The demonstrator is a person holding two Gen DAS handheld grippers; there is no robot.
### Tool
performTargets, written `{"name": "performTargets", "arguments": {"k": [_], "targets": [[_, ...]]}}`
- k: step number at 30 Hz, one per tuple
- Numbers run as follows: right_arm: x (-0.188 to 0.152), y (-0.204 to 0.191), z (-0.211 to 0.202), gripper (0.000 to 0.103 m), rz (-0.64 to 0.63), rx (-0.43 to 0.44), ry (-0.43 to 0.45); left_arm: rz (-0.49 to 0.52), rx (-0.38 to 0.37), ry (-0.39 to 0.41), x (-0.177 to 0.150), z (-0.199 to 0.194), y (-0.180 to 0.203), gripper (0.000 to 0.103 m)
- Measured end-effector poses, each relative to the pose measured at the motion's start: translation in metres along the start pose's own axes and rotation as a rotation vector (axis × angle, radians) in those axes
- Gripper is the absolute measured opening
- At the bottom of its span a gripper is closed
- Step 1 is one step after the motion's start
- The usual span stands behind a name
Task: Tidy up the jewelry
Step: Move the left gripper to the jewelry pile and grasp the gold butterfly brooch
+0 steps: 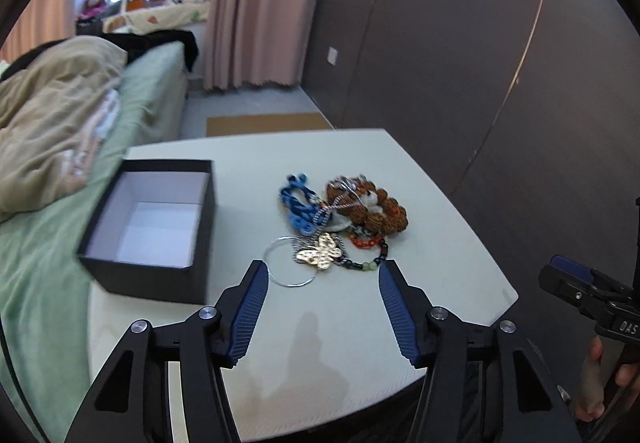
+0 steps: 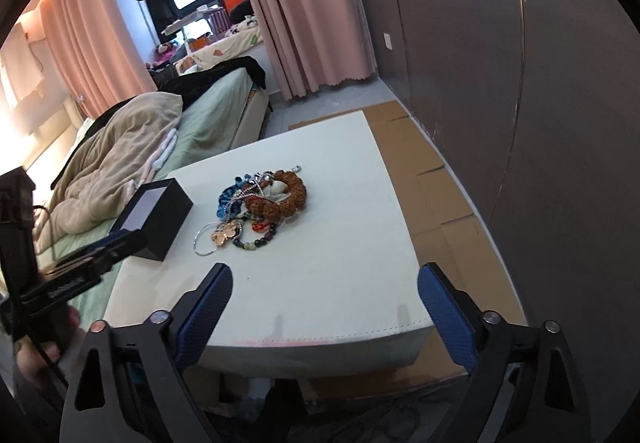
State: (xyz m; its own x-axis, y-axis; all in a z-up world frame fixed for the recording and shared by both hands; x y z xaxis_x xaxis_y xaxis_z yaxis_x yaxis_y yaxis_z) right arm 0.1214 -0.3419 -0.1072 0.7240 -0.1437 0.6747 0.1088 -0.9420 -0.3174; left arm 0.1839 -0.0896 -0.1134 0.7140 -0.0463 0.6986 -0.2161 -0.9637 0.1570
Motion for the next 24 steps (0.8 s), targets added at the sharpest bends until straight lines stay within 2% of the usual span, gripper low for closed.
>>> {"name": "performTargets", "arguments": {"k": [6,9,17,22,23,24], "targets": [[0.0,0.013,0.006,0.091,0.031,-0.024,-0.014,0.035,-0.023,-0.072,0.007,0.037,0.009,0.056],[0.001,0.019,0.008,0.091,0.049,-0.035,-0.016,0.055,-0.011,-0.12,0.008,0.056,0.012,0.05],[0.001,0.029,0.012,0.091,0.075,-0.066,-0.029,0.071,0.037,-0.211,0.0,0.091,0.007,0.046],[0.003,0.027,0.022,0.091,0.08,-0.065,-0.05,0.085,0.031,-0.19,0.004,0.093,0.007,0.044],[0.004,0.027,0.023,0.091,0.078,-0.063,-0.053,0.078,0.018,-0.192,0.005,0.093,0.006,0.042],[0.006,0.025,0.026,0.09,0.076,-0.06,-0.058,0.068,-0.007,-0.193,0.005,0.092,0.005,0.034]]}}
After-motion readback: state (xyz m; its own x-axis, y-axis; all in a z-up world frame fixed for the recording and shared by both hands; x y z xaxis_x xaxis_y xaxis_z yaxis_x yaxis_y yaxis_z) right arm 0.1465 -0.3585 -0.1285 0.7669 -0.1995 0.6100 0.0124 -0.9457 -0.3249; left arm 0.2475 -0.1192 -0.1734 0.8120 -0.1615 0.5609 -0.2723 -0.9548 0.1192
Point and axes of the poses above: each gripper's, at about its wrist camera, not at the fingertips, and z roughly the way its jaws point, y to its right, x to its top, the point moved 3 cm from there along z, roughly the way its jaws point, and after that the axes turned 4 degrees about x, right-handed, at the moved point
